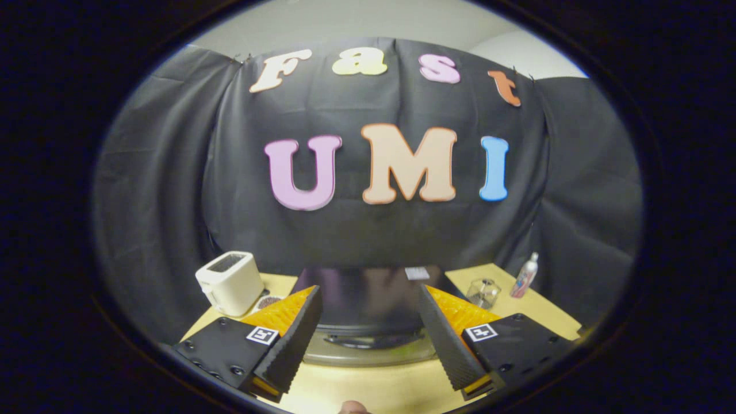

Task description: Open the toaster oven, put the food inside, and close the toaster oven door.

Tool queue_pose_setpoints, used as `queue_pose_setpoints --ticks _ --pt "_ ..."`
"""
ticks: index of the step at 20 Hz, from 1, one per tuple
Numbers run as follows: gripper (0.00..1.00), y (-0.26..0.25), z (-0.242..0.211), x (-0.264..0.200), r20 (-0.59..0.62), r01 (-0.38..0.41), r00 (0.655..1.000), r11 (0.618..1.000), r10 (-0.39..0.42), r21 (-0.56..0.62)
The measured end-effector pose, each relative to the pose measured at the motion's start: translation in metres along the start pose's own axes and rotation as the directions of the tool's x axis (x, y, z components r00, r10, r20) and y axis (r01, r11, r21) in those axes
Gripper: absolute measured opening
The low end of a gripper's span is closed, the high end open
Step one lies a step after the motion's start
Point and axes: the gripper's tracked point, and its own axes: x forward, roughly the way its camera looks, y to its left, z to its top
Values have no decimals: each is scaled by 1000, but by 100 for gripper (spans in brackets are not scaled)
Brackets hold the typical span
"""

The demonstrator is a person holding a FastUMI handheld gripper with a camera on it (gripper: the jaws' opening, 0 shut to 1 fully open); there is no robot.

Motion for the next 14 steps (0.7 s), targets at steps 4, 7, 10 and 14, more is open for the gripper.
queue_pose_setpoints --ticks 4,7,10,14 --pt "100 -1 68 -1 93 -8 996 1000 10 -19" --pt "100 0 111 -3 156 -5 988 1000 10 -29" --pt "100 1 146 -7 198 -15 980 999 21 -34" --pt "100 -3 168 -7 220 -11 975 999 20 -40"
